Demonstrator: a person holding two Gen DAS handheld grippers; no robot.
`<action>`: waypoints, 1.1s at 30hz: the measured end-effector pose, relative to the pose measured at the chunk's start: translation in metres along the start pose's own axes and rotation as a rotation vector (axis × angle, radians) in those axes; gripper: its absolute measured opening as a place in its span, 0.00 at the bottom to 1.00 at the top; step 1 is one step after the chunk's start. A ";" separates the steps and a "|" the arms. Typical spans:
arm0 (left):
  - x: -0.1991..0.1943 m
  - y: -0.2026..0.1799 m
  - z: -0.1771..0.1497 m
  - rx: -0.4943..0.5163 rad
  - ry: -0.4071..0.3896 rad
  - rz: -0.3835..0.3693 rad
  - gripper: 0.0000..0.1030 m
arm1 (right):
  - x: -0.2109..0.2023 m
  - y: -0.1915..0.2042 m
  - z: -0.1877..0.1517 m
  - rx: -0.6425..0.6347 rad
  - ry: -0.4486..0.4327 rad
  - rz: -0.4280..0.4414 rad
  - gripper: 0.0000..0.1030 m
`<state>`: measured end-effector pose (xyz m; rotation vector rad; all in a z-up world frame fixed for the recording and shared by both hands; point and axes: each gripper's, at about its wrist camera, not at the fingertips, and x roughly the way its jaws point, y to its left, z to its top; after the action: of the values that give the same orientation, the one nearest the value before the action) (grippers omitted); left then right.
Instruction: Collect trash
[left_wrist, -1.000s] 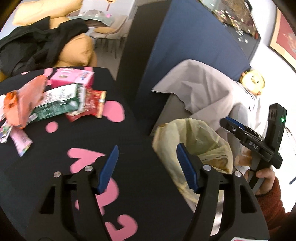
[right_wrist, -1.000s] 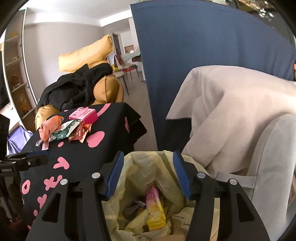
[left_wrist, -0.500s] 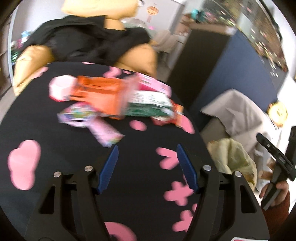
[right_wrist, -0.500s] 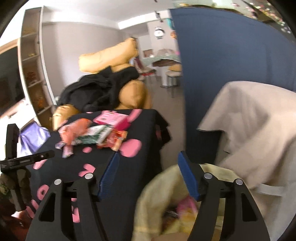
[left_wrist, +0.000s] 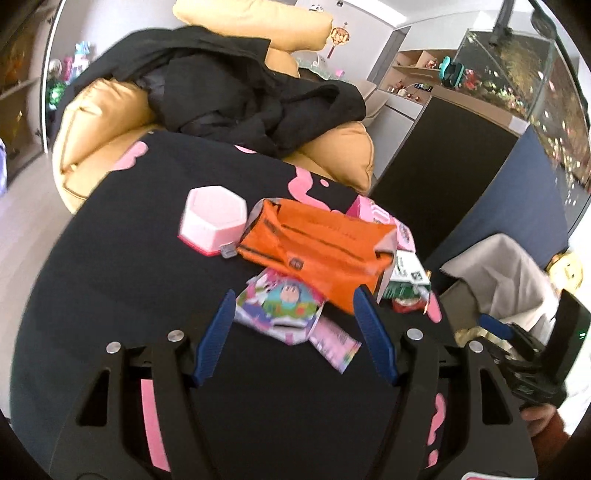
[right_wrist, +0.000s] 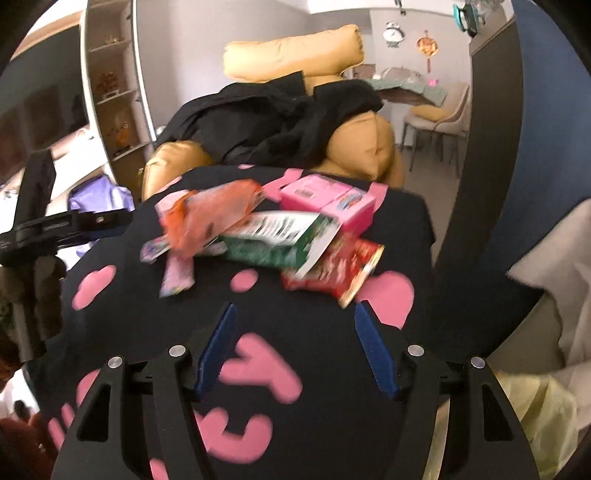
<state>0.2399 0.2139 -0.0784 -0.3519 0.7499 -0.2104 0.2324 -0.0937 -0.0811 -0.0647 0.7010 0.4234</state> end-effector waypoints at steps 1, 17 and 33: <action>0.003 -0.001 0.002 0.000 0.002 -0.010 0.61 | 0.004 -0.004 0.006 0.004 -0.004 -0.027 0.61; 0.019 0.013 0.006 0.043 0.053 0.005 0.61 | 0.117 -0.056 0.083 0.083 0.121 0.127 0.61; 0.018 0.025 0.004 0.011 0.049 0.013 0.61 | 0.087 0.021 0.030 0.000 0.259 0.326 0.61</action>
<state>0.2567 0.2317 -0.0966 -0.3329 0.7987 -0.2115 0.3015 -0.0378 -0.1120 -0.0044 0.9713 0.7356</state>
